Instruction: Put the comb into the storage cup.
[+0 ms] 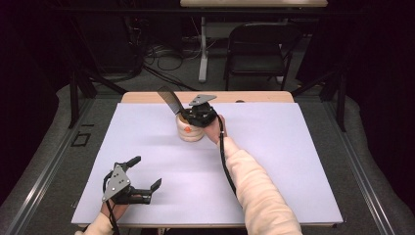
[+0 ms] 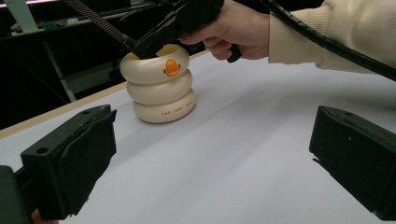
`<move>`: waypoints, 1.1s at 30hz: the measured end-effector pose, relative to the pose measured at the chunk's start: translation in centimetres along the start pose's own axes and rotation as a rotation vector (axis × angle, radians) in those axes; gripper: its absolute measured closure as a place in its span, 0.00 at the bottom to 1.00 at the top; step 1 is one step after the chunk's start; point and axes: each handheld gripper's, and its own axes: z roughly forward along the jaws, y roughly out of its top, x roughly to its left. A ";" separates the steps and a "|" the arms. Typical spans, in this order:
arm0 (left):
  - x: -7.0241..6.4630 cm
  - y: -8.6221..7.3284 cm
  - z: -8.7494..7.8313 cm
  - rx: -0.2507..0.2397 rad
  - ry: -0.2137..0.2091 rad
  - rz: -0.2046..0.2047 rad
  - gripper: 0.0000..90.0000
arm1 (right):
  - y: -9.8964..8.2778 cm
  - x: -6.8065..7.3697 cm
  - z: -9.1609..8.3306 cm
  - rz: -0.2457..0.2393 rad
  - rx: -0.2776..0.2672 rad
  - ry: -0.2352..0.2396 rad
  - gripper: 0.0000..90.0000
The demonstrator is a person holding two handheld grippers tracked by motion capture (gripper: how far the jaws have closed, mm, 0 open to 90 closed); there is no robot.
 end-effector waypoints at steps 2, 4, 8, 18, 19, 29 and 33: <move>0.0 0.0 0.0 -0.001 0.001 0.001 0.00 | 0.0 0.0 0.0 -0.002 0.000 0.004 0.80; 0.0 0.0 0.0 -0.003 0.003 -0.001 0.00 | 0.0 0.0 0.1 -0.001 0.002 0.004 0.80; 0.0 0.0 0.0 -0.002 0.001 0.000 0.00 | 0.0 0.1 0.2 -0.007 0.007 0.004 0.80; 0.0 0.0 -0.1 -0.002 0.000 0.005 0.01 | 0.2 0.0 -0.1 -0.005 0.032 -0.008 0.68; 0.0 0.0 -0.1 -0.002 0.001 0.004 0.00 | 0.3 0.0 -0.3 0.001 0.031 -0.009 0.64; 0.0 0.1 -0.1 -0.001 0.000 0.007 0.00 | 1.6 0.0 -2.7 0.020 0.046 0.016 0.30; 0.0 0.1 0.0 -0.002 -0.001 0.004 0.00 | 1.9 0.0 -3.7 0.024 0.064 0.042 0.21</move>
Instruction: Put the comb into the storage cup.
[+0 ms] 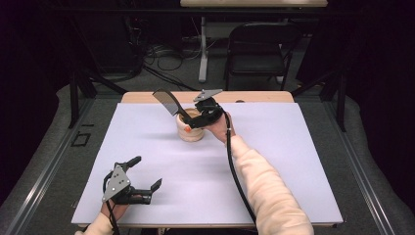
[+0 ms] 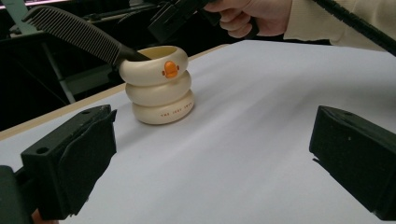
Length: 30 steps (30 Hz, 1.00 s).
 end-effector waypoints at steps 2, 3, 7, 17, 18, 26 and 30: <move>0.0 0.0 0.0 0.000 0.001 0.001 0.00 | 0.0 0.0 -0.5 -0.004 0.019 0.008 0.18; 0.0 0.0 0.0 0.000 0.000 -0.001 0.00 | 0.0 -0.1 -0.6 -0.004 0.023 0.014 0.17; 0.0 0.0 0.0 0.002 0.001 -0.001 0.00 | -0.1 -0.2 -1.4 -0.002 0.043 0.027 0.14; 0.0 0.0 0.2 0.006 0.000 0.001 0.00 | -1.4 -0.4 -3.9 0.017 0.063 0.053 0.02; -0.1 0.0 0.2 0.007 -0.002 0.000 0.00 | -1.5 -0.4 -4.2 0.019 0.063 0.054 0.02; -0.1 0.0 0.2 0.007 -0.001 0.003 0.00 | -2.9 -0.1 -6.7 0.030 0.057 0.055 0.00; -0.1 0.0 0.3 0.009 -0.002 0.003 0.00 | -3.7 0.3 -7.6 0.025 0.068 0.060 0.00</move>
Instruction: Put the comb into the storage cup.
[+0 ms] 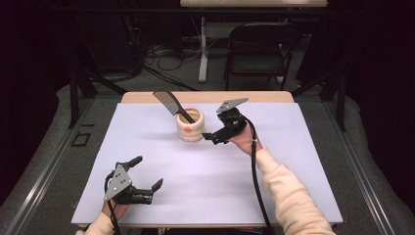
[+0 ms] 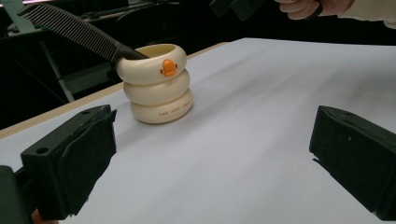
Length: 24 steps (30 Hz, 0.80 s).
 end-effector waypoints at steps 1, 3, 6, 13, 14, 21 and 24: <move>0.0 0.0 0.0 0.001 0.000 0.000 0.00 | -0.2 0.1 -0.1 -0.002 0.001 -0.003 0.00; 0.0 0.0 0.0 0.001 0.002 0.001 0.00 | -0.6 0.3 -0.5 -0.001 0.007 0.000 0.00; 0.0 0.0 0.0 0.001 0.003 -0.002 0.00 | -1.2 0.6 -1.0 -0.008 0.010 -0.003 0.00; 0.0 0.0 0.1 0.003 0.003 -0.003 0.00 | -3.1 0.9 -2.1 0.003 0.017 -0.013 0.00; 0.0 0.0 0.1 0.004 0.002 -0.002 0.00 | -3.4 0.9 -2.2 0.011 0.016 -0.013 0.00; 0.0 0.0 0.1 0.009 0.002 0.001 0.00 | -4.9 0.8 -3.3 0.024 0.025 -0.036 0.00; 0.0 0.0 0.0 0.006 0.001 -0.001 0.00 | -5.3 1.0 -3.8 0.026 0.024 -0.042 0.00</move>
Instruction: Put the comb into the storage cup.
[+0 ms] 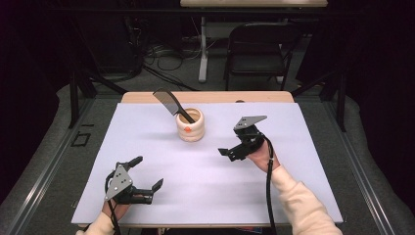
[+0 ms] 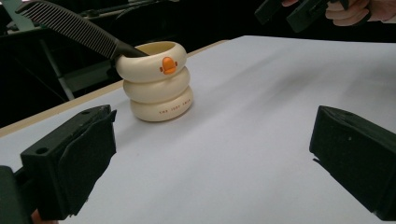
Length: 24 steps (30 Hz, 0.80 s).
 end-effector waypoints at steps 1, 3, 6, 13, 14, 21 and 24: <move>0.0 0.0 0.0 -0.001 0.000 -0.001 0.00 | -0.2 0.1 -0.2 -0.001 0.000 -0.003 0.00; 0.0 0.0 0.0 -0.001 0.001 -0.002 0.00 | -0.4 0.3 -0.7 -0.002 -0.003 -0.006 0.00; 0.1 0.0 0.1 0.002 -0.001 0.000 0.00 | -0.8 0.7 -1.5 -0.010 -0.014 -0.012 0.00; 0.0 0.0 0.0 0.003 -0.001 0.000 0.00 | -1.6 1.5 -2.6 -0.017 -0.018 -0.025 0.00; 0.0 0.0 0.0 0.004 -0.001 0.000 0.00 | -1.7 1.7 -2.7 -0.022 -0.020 -0.030 0.00; -0.1 0.1 0.0 -0.001 -0.005 0.003 0.00 | -2.6 2.5 -3.3 -0.028 -0.025 -0.037 0.00; 0.0 0.0 0.1 0.004 -0.007 0.002 0.00 | -3.0 2.9 -3.4 -0.042 -0.011 -0.054 0.00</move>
